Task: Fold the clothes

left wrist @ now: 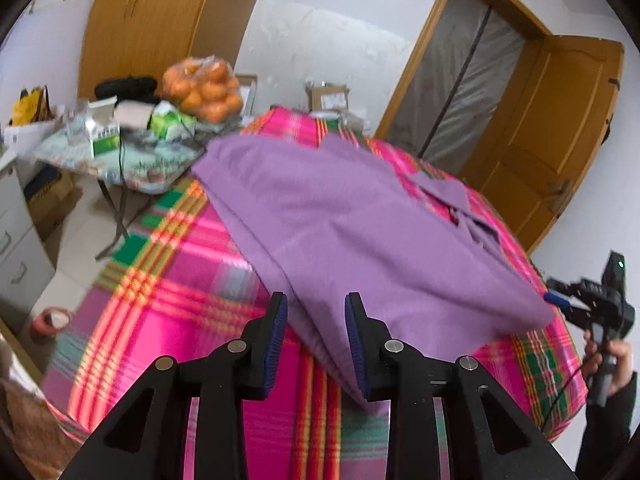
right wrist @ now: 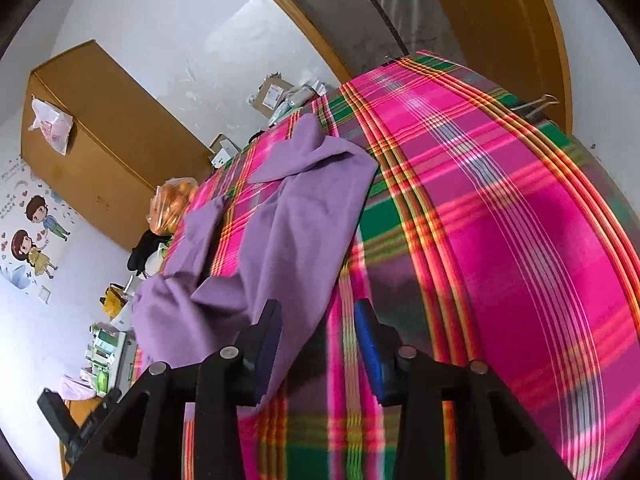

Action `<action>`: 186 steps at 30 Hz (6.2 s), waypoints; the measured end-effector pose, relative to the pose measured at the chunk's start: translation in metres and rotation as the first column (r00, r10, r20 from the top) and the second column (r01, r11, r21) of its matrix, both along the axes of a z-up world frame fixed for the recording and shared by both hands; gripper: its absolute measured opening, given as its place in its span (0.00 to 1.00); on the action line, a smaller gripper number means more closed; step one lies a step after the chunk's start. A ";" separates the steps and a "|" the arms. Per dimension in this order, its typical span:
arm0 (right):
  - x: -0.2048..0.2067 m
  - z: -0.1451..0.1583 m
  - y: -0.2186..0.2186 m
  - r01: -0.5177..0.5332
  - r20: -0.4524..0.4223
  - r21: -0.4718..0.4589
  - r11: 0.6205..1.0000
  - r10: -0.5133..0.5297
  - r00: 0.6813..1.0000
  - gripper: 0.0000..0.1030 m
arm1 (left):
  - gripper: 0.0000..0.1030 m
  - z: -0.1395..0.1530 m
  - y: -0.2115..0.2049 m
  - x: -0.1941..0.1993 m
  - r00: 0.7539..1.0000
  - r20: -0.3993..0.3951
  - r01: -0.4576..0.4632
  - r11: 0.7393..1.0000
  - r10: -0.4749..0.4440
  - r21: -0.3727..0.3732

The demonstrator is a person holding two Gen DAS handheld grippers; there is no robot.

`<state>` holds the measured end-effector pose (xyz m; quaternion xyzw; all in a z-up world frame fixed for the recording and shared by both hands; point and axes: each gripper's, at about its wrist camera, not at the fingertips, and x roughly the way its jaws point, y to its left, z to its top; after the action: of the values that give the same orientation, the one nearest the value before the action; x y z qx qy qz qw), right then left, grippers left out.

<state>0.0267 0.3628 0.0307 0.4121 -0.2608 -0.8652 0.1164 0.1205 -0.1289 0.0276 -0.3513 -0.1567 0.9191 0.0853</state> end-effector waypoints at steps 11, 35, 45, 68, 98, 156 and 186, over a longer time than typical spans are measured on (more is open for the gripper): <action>-0.080 -0.018 -0.004 -0.056 0.029 0.065 0.996 0.055 0.998 0.38 | 0.46 -0.029 0.018 -0.024 0.993 0.108 -0.049 0.999 0.048 0.001; -0.157 -0.002 0.009 -0.035 -0.032 0.293 0.956 0.047 0.998 0.03 | 0.08 -0.018 0.013 -0.037 0.986 0.070 -0.149 0.987 0.153 -0.061; -0.015 0.036 0.117 0.268 -0.121 0.122 0.956 -0.254 0.960 0.03 | 0.07 0.011 -0.057 -0.012 0.956 0.015 -0.293 0.956 0.294 -0.023; -0.088 0.028 -0.100 -0.313 -0.070 0.107 0.944 0.321 0.944 0.52 | 0.24 0.029 -0.101 -0.034 0.972 0.000 -0.233 0.968 0.234 0.092; -0.148 0.099 -0.177 -0.256 -0.327 0.205 0.945 0.312 0.892 0.07 | 0.24 0.011 -0.030 -0.079 0.996 0.044 -0.073 0.997 0.072 0.033; -0.248 0.060 0.045 0.223 -0.179 0.560 0.798 -0.146 0.973 0.02 | 0.24 0.013 -0.006 -0.086 0.996 0.053 -0.069 0.998 0.069 -0.003; -0.232 -0.015 -0.245 -0.621 -0.040 0.562 0.547 0.767 0.640 0.30 | 0.47 -0.010 -0.127 -0.177 0.950 0.190 -0.257 0.966 0.247 0.032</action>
<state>-0.2055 0.1173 0.0155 0.3693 0.1783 -0.8302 0.3775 -0.0569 -0.2556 0.0180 -0.4095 -0.2335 0.8811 -0.0376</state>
